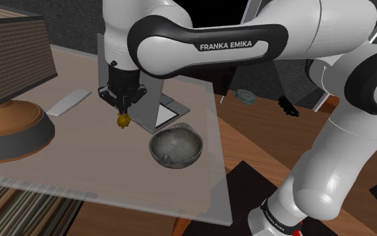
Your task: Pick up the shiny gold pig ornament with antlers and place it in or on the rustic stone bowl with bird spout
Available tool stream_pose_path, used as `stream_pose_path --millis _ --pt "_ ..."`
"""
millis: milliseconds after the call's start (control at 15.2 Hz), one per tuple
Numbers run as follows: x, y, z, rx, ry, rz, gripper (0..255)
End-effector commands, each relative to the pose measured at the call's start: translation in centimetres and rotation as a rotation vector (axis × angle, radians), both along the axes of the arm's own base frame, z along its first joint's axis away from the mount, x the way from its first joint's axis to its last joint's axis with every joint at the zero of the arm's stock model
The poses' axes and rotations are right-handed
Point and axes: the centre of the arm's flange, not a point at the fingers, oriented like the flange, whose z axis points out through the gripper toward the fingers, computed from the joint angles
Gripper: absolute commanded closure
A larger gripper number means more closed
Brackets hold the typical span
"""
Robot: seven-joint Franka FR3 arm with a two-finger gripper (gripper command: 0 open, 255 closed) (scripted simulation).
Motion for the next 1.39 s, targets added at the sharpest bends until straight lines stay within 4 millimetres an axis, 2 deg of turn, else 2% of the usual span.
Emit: stream_pose_path --millis 0,990,1056,1320 --pt "0.0 0.0 1.2 0.0 0.0 0.0 255" --pt "0.0 0.0 9.1 0.0 0.0 0.0 255" --pt "0.0 0.0 9.2 0.0 0.0 0.0 255" --pt "-4.4 -2.9 9.7 0.0 0.0 0.0 255"
